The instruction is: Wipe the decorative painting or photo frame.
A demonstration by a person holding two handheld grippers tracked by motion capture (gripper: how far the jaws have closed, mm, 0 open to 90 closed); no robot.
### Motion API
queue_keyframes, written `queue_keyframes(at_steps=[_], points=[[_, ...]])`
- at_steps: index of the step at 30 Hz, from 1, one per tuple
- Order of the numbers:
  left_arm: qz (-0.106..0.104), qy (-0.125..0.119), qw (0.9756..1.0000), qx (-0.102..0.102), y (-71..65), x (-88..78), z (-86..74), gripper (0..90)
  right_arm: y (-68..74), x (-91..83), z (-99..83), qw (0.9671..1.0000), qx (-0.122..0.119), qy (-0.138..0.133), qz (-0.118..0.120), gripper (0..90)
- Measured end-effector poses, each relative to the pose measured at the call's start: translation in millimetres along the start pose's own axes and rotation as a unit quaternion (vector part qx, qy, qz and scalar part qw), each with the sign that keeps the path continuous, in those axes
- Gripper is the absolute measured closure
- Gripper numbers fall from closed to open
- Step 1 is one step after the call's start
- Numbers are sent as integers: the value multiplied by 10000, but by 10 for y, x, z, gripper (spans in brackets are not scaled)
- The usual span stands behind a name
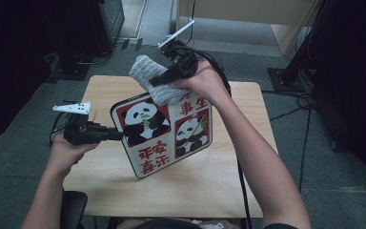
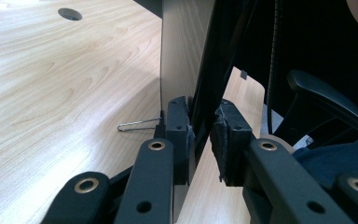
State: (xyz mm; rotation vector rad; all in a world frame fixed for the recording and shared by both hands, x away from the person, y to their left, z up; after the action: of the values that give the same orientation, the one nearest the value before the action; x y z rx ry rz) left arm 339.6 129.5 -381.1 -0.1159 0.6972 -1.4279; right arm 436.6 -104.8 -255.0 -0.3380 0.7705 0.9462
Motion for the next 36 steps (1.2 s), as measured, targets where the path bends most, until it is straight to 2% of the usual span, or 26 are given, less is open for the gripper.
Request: queue_keyframes(at_steps=[8, 23, 36], points=[[0, 1, 10000, -3, -1, 0, 0, 776, -73, -43, -48, 9999, 62, -45, -80, 642], [5, -6, 10000, -4, 0, 0, -2, 776, -265, -141, -159, 9991, 391, -114, -130, 622], [6, 1, 10000, 5, 3, -2, -3, 775, -379, -210, -217, 9987, 427, -109, -238, 606]])
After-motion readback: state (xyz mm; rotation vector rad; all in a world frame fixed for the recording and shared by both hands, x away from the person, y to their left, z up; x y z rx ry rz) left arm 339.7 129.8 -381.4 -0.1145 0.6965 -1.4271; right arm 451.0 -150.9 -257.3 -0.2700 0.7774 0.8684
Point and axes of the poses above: each handheld gripper's, and its own axes: x roughly forward along the jaws, z roughly out of its top, y roughly to its left, the point moved 5 cm from there along x, roughly forward along the jaws, and after that the axes turned 9 degrees about -z, right-handed, at the moved point
